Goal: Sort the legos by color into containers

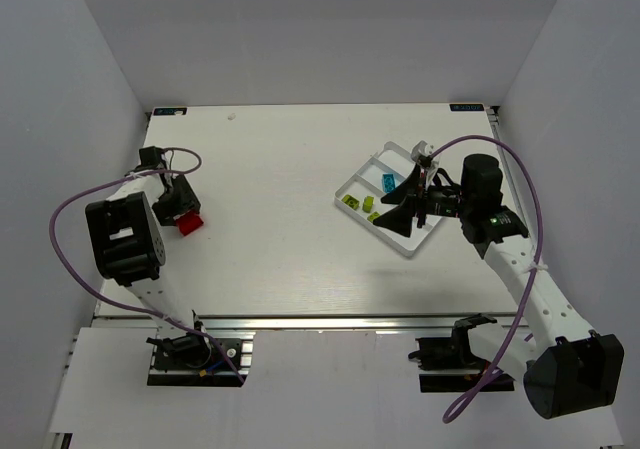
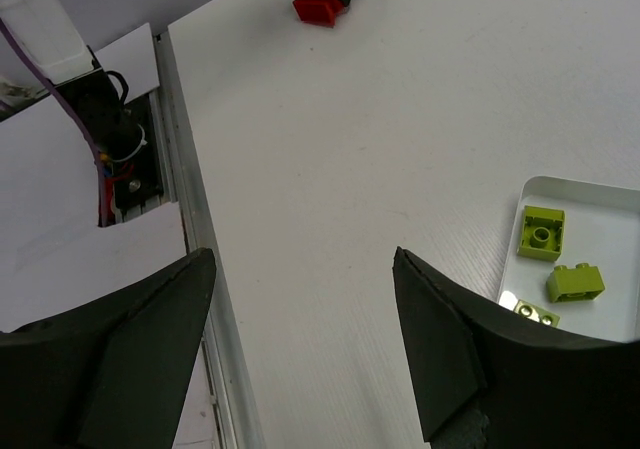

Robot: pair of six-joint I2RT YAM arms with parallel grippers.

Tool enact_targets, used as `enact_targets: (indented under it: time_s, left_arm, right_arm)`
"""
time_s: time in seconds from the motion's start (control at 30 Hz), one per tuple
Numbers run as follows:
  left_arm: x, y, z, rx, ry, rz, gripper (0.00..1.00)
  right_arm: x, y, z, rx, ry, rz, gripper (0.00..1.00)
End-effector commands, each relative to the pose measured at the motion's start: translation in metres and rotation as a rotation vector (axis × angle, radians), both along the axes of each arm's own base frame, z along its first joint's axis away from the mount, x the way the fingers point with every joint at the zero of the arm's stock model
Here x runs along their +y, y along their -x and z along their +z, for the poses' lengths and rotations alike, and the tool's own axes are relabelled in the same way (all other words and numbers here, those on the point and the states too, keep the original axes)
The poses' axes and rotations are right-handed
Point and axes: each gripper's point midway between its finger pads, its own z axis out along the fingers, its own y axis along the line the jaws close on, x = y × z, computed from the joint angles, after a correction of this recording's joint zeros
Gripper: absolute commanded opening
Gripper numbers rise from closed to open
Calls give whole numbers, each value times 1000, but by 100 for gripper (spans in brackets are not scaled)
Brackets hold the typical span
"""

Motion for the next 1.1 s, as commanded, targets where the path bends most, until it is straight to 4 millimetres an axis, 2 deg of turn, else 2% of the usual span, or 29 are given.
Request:
enact_targets:
  time_s: [0.0,0.1,0.23,0.27,0.37,0.4,0.47,0.5,0.53,0.57,0.6,0.63,0.7,0.73,0.8,0.83,0.87,0.93,0.97,1.07]
  left_arm:
    - [-37,-30,50,-195,141,-94,29]
    - [-64,-42,81,-317,231,-134,28]
    - [-119,-47,117,-432,415,-200,27]
    - [-137,-42,125,-455,445,-230,26]
    - [-170,-43,146,-528,529,-235,23]
    - [-190,-40,155,-561,555,-268,23]
    - [-207,-37,162,-578,595,-226,23]
    - [-226,-33,168,-600,619,-247,23]
    - [-234,-31,170,-596,653,-212,23]
    - [-239,-33,173,-617,646,-196,23]
    - [-256,-27,173,-598,676,-190,23]
    - [-263,-27,174,-597,681,-183,22]
    - [-274,-28,173,-588,678,-158,22]
    - [-289,-26,174,-575,687,-179,21]
    - [-302,-26,173,-561,690,-190,22]
    - [-315,-26,172,-546,698,-215,21]
    - [-322,-26,171,-541,700,-226,22]
    - [-333,-28,177,-549,702,-241,22]
    - [-343,-24,173,-532,706,-261,22]
    - [-360,-21,178,-535,713,-286,22]
  right_arm:
    - [6,5,-5,7,4,48,78]
    - [15,12,-16,76,8,115,82]
    - [32,23,-27,188,0,191,83]
    - [36,21,-34,236,12,168,82]
    - [47,21,-41,289,21,127,80]
    - [49,19,-43,310,19,109,79]
    - [56,10,-44,348,-2,25,79]
    - [58,5,-46,373,0,-27,79]
    - [58,-8,-49,375,8,-120,80]
    - [63,-8,-47,395,-4,-141,80]
    - [65,-10,-47,398,-7,-156,82]
    - [66,-15,-45,384,-16,-181,82]
    - [75,-12,-38,374,-46,-169,84]
    - [78,-12,-36,371,-55,-165,84]
    - [87,-13,-32,389,-72,-162,84]
    - [89,-16,-30,394,-76,-174,84]
    - [93,-19,-36,416,-64,-180,85]
    - [98,-27,-34,430,-53,-206,84]
    - [102,-31,-44,455,-33,-211,85]
    - [107,-41,-49,481,-26,-240,85]
